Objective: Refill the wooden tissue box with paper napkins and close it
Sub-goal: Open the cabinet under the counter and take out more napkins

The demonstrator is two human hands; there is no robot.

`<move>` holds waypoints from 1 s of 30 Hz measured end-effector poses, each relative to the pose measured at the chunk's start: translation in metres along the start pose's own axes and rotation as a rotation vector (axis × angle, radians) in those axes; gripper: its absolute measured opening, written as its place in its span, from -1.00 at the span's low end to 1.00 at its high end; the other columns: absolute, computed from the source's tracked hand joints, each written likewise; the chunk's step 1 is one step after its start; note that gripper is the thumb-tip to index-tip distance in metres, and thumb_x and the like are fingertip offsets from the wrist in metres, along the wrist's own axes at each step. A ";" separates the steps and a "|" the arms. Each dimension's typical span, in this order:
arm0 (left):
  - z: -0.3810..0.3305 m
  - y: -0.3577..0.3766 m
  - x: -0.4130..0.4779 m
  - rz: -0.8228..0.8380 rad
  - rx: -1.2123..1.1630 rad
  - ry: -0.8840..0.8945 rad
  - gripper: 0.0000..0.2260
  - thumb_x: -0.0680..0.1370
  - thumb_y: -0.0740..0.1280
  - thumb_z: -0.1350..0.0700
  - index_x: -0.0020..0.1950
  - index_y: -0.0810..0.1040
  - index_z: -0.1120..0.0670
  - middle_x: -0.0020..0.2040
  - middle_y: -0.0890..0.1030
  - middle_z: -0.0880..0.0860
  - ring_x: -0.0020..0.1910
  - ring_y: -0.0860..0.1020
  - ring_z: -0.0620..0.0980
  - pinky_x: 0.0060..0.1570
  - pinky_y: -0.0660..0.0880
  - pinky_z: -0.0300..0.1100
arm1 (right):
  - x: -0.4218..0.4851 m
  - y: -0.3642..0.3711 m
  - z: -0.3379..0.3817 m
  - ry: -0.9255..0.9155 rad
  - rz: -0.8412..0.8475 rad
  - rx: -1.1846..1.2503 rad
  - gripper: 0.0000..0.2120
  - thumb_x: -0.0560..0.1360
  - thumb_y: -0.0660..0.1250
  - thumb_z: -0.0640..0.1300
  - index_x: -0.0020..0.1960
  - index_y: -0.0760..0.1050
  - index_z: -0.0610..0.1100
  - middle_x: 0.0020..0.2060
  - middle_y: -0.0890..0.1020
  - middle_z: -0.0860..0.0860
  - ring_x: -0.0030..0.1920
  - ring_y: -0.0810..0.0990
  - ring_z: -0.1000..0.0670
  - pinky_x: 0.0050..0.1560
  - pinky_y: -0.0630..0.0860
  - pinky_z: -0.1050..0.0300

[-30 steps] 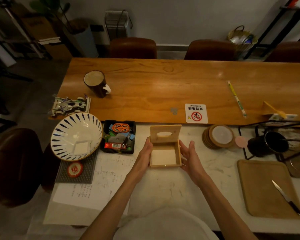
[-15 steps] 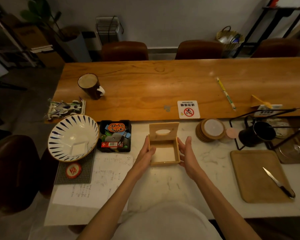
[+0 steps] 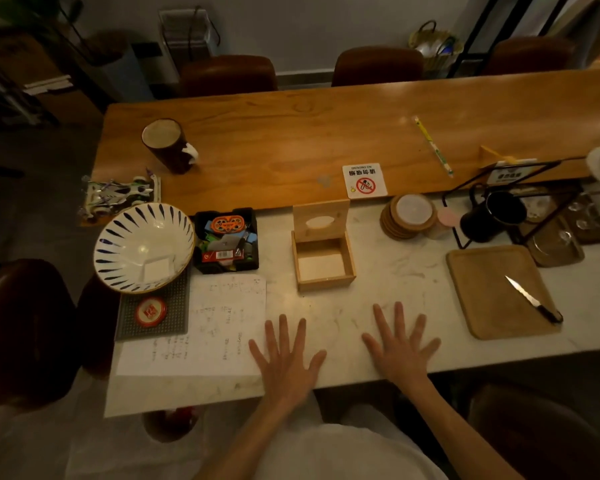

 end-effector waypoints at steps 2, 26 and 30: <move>0.002 0.015 -0.003 -0.005 0.057 -0.012 -0.26 0.49 -0.08 -0.47 0.58 -0.19 -0.19 0.61 -0.24 0.03 0.56 -0.27 0.16 0.36 -0.21 0.47 | 0.002 0.004 -0.008 -0.025 -0.036 -0.004 -0.36 0.48 -0.22 0.46 0.42 -0.47 0.37 0.53 -0.37 0.12 0.50 -0.40 -0.28 0.33 -0.26 -0.56; -0.001 0.054 -0.007 -0.387 0.184 -0.081 -0.42 0.57 -0.07 -0.22 0.59 -0.04 -0.17 0.62 -0.06 0.05 0.59 -0.11 0.13 0.36 -0.12 0.49 | 0.013 0.040 -0.021 -0.179 -0.416 -0.098 -0.41 0.56 -0.12 0.36 0.54 -0.15 0.29 0.59 -0.06 0.05 0.54 -0.18 -0.34 0.29 -0.14 -0.61; -0.003 0.052 -0.006 -0.396 0.169 -0.087 -0.43 0.57 -0.09 -0.23 0.58 -0.06 -0.20 0.62 -0.08 0.04 0.59 -0.13 0.12 0.37 -0.15 0.49 | 0.013 0.040 -0.020 -0.179 -0.449 -0.088 -0.43 0.56 -0.15 0.34 0.54 -0.13 0.29 0.59 -0.02 0.07 0.54 -0.16 -0.32 0.32 -0.19 -0.59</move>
Point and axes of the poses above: each hand's wrist, its own x-axis towards the middle knuckle, its own y-axis out of the palm, z = x × y, the point moved 2 cm from there along x, towards the middle knuckle
